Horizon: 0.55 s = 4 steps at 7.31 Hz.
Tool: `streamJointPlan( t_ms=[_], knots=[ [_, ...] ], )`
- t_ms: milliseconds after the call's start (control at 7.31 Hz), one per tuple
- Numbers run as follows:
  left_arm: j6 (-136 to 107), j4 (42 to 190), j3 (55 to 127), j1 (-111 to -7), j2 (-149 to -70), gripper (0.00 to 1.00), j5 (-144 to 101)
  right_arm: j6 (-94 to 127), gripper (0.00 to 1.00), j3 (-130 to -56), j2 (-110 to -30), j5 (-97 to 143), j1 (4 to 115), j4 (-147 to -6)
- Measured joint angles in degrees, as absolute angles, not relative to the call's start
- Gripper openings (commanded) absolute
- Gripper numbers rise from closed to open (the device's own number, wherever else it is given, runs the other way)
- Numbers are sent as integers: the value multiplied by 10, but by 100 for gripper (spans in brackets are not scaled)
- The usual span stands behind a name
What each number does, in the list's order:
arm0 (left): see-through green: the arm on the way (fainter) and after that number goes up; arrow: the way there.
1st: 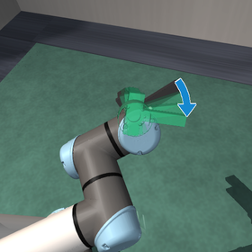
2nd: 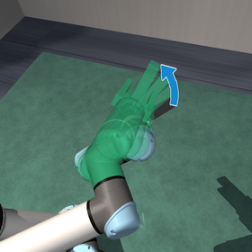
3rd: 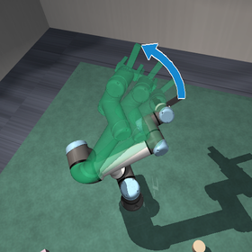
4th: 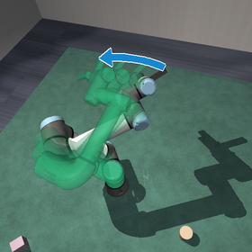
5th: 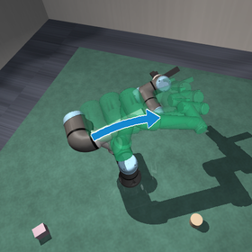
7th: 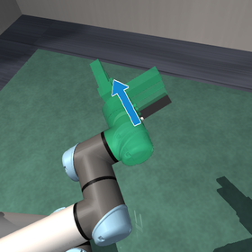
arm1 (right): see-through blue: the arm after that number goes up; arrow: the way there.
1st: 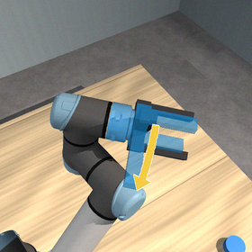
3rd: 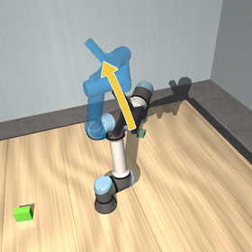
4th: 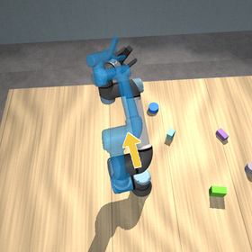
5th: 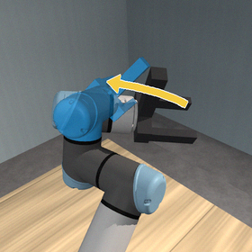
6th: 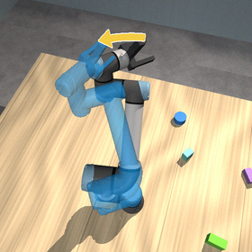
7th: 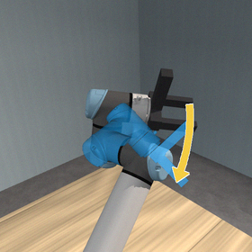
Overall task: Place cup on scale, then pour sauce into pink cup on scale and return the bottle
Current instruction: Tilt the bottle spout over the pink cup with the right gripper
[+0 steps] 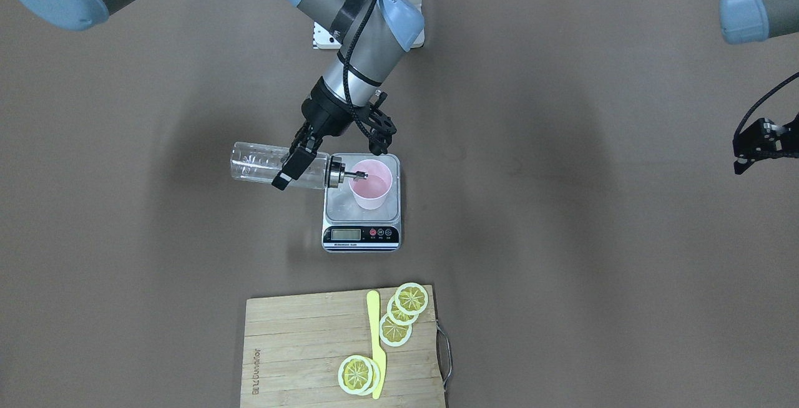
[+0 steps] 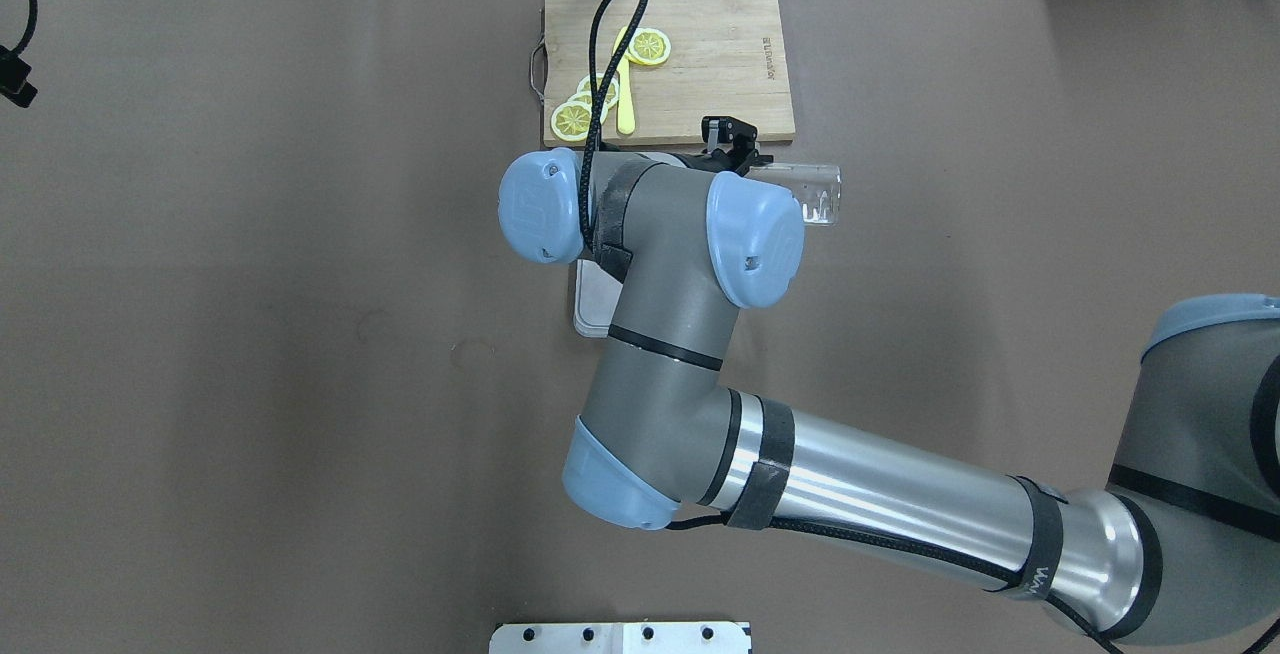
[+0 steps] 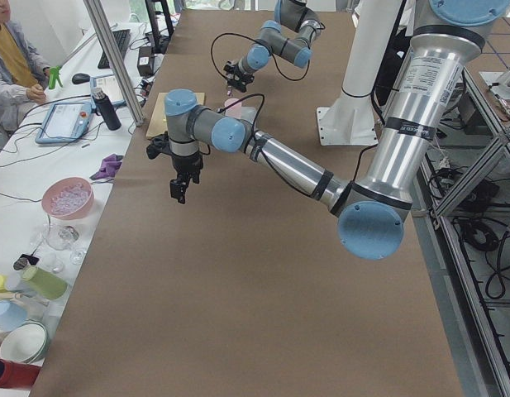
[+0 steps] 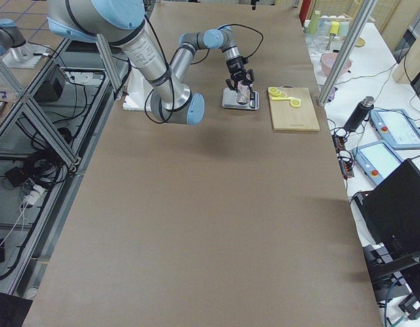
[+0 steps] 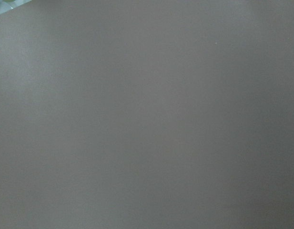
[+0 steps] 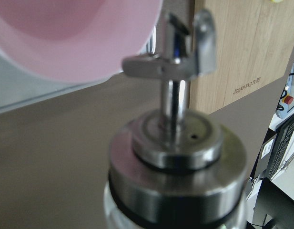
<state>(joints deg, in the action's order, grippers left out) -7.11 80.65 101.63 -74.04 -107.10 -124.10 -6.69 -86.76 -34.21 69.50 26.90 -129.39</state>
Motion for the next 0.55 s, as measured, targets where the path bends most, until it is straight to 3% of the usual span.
streamJointPlan(
  t_ms=[547],
  knots=[
    [-71,807,1011,-740,-1071,98,-1241,-133,0,-861,-334,675,269,-1321]
  ],
)
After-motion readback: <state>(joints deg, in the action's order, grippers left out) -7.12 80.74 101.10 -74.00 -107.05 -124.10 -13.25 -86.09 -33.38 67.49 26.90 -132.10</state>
